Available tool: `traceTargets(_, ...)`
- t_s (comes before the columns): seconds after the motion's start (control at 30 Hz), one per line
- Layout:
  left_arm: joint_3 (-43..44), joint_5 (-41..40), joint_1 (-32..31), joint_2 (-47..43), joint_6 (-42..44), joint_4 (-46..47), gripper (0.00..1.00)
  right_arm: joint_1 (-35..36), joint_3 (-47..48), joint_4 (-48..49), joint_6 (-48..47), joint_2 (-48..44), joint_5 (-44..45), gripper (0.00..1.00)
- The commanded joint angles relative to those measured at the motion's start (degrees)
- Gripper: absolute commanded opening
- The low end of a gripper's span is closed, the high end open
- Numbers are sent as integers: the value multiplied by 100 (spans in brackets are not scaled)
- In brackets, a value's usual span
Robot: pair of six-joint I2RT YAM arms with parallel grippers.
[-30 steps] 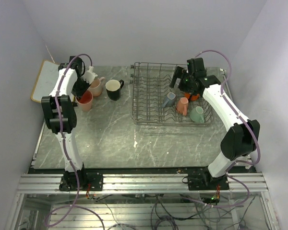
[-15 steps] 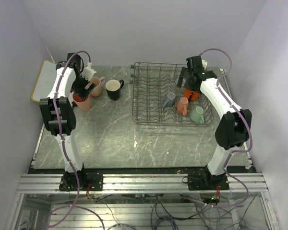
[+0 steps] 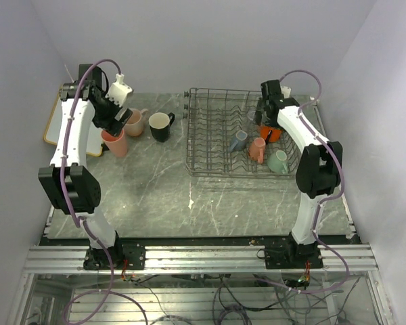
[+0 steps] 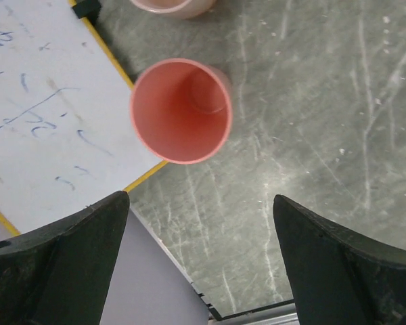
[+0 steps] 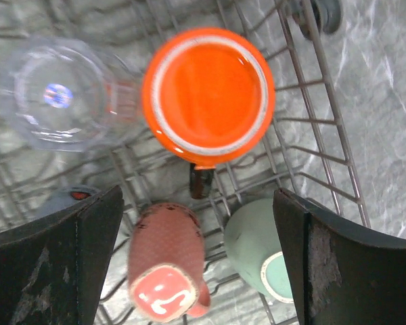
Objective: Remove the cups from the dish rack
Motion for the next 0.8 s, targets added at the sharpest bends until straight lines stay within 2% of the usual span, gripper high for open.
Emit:
traceTargets(0.0,-248,570,-161,-193,-98,-327,99,-95,-475,193,40,-75,124,89)
traceTargets(0.13,-348,701,-270,-436,-101,-324,99,-103,-610,285,68,49,142,79)
traceTargets(0.33,-471,769,-815,-779,-55,-443,99,-122,-445,454,30,546,210,67)
traceTargets(0.57,-504,719,-886,-761,-57,-490,99,-118,-790,1161,-67,511,280,49)
traceTargets(0.7,-534,726,-893,-840,-139,-384,99,-110,-1216,1665,-158,249,430,35)
traceTargets(0.77,-509,760,-894,-849,-197,-379,99,-114,-1400,1877,-227,132,395,25)
